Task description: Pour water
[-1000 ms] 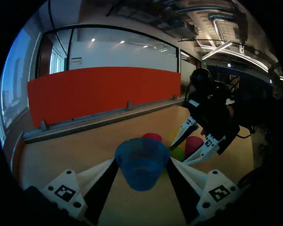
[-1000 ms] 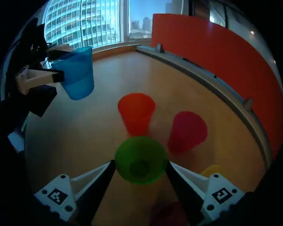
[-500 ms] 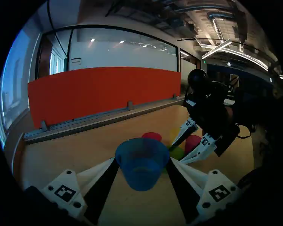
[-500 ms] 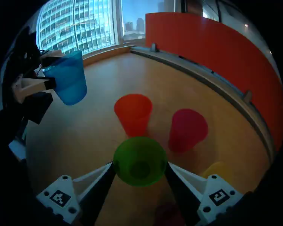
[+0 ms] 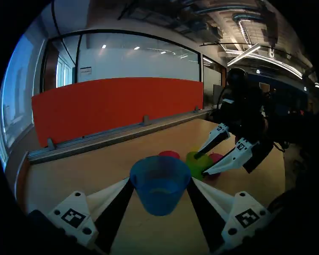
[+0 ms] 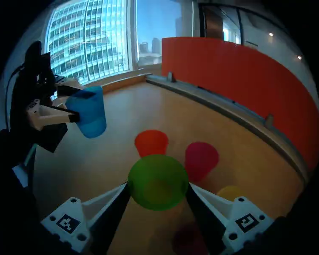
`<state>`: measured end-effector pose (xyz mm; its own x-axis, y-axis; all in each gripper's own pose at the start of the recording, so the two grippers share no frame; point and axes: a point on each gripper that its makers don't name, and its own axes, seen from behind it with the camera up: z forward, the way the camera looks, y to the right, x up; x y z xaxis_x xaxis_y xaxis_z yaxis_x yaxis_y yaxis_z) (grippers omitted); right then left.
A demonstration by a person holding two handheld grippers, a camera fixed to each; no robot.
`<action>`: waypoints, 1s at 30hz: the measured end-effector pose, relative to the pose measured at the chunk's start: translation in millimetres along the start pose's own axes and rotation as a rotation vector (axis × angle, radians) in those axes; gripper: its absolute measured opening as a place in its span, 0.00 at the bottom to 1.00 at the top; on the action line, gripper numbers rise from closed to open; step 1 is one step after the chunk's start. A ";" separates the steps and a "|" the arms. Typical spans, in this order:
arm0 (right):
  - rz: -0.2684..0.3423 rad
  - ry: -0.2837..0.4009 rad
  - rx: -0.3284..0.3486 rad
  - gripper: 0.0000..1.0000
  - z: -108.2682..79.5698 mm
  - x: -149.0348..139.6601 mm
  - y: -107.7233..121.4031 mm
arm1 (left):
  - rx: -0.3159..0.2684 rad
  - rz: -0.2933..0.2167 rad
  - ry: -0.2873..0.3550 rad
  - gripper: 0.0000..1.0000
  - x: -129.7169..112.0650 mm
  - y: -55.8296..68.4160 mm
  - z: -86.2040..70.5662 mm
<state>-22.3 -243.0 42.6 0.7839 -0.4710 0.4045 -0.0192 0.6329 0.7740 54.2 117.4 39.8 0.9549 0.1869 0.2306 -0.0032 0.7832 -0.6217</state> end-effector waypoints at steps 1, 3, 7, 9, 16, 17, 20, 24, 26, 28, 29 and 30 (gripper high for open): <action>-0.003 0.014 -0.002 0.91 -4.8 2.4 -0.6 | 0.000 0.000 0.002 0.86 1.0 1.4 -0.5; -0.008 0.039 -0.006 0.91 -13.3 6.7 -1.6 | -0.001 0.000 0.004 0.86 2.8 3.8 -1.5; -0.011 0.095 -0.018 0.91 -29.8 16.0 -1.8 | -0.002 0.002 0.013 0.86 6.7 10.6 -3.9; -0.015 0.123 -0.026 0.91 -37.2 19.9 -1.5 | -0.002 0.002 0.017 0.86 8.1 14.0 -5.1; -0.024 0.229 -0.055 0.91 -61.4 35.6 -0.6 | -0.005 -0.003 0.030 0.86 12.8 24.6 -8.9; -0.022 0.244 -0.057 0.92 -64.0 38.0 -0.8 | -0.005 -0.004 0.032 0.86 13.7 26.1 -9.5; -0.017 0.289 -0.060 0.92 -71.5 45.4 -1.8 | -0.009 -0.005 0.040 0.86 16.5 30.6 -11.6; -0.015 0.347 -0.065 0.92 -80.8 54.4 -2.9 | -0.014 -0.008 0.050 0.86 19.5 36.2 -13.5; -0.019 0.376 -0.070 0.92 -85.8 59.0 -3.5 | -0.016 -0.008 0.054 0.86 21.3 38.6 -13.6; -0.024 0.402 -0.075 0.92 -90.3 63.1 -4.3 | -0.018 -0.007 0.060 0.86 23.4 41.0 -13.9; -0.028 0.413 -0.078 0.92 -92.2 64.8 -4.7 | -0.020 -0.007 0.063 0.86 24.4 42.2 -14.1; -0.031 0.424 -0.080 0.92 -94.1 66.4 -5.2 | -0.021 -0.007 0.067 0.86 25.5 43.4 -14.3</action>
<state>88.3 -219.7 19.6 0.9694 -0.2065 0.1326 0.0433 0.6757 0.7359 82.7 147.6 8.0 0.9725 0.1413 0.1850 0.0089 0.7718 -0.6358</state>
